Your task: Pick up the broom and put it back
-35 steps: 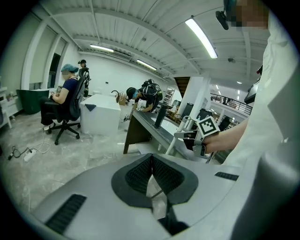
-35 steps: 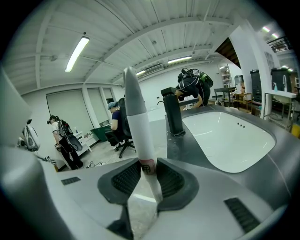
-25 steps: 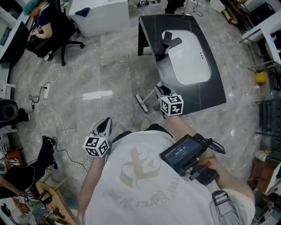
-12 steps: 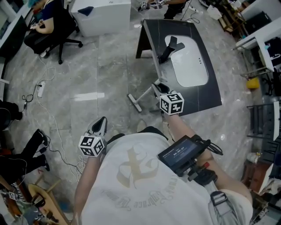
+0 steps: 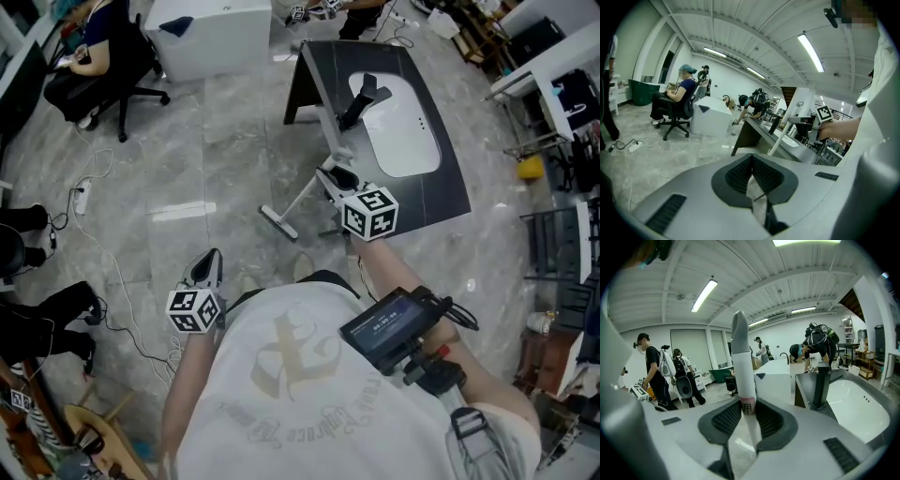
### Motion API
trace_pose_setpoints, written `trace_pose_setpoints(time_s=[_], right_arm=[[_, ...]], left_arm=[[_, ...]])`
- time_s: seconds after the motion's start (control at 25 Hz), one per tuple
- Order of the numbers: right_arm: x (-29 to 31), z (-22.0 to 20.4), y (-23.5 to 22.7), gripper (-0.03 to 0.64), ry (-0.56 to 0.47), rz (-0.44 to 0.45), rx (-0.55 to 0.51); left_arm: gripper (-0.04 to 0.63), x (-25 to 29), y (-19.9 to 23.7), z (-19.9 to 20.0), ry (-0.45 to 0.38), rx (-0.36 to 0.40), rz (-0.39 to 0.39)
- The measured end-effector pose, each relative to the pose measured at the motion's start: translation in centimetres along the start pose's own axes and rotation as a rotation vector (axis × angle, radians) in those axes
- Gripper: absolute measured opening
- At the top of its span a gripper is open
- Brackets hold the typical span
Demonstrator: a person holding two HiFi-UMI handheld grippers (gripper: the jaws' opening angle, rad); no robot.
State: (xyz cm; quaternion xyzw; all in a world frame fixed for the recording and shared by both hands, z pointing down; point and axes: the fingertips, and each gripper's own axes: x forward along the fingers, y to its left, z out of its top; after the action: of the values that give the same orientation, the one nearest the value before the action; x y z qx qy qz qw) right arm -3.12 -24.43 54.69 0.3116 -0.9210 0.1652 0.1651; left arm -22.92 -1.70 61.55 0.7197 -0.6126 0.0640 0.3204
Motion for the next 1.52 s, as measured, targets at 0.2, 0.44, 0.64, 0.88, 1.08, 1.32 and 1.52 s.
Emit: trace_pose_setpoints(time_s=[0.2,0.44,0.64,0.88,1.08,1.32,1.52], right_arm=[[-0.7,2.2,2.6,0.107,-0.041,0.024,0.005],[-2.0,4.1,5.8,0.106,-0.089,0.061,-0.001],[-2.7,5.0,8.1,0.106,-0.117,0.08,-0.008],[-3.1,5.1,10.0,0.106,-0.121,0.078,-0.012],[-3.6,4.7,10.5,0.106,-0.122,0.056,-0.005],[-4.0,4.0,10.6,0.107,-0.123,0.009,0.016],[-4.6,3.8,10.3,0.106,-0.129,-0.038,0.037]], left_arm=[[0.012,-0.8,0.7,0.2,0.002,0.0,-0.033],[0.012,-1.7,1.2,-0.1,0.016,0.024,-0.094],[0.012,-2.5,0.7,0.3,0.0,0.066,-0.168],[0.012,-3.0,0.7,-0.1,0.014,0.097,-0.184],[0.012,-3.0,0.1,-0.6,0.011,0.102,-0.206],[0.012,-3.4,0.2,-0.8,-0.016,0.058,-0.22],[0.012,-4.1,0.7,-1.0,-0.018,0.049,-0.216]])
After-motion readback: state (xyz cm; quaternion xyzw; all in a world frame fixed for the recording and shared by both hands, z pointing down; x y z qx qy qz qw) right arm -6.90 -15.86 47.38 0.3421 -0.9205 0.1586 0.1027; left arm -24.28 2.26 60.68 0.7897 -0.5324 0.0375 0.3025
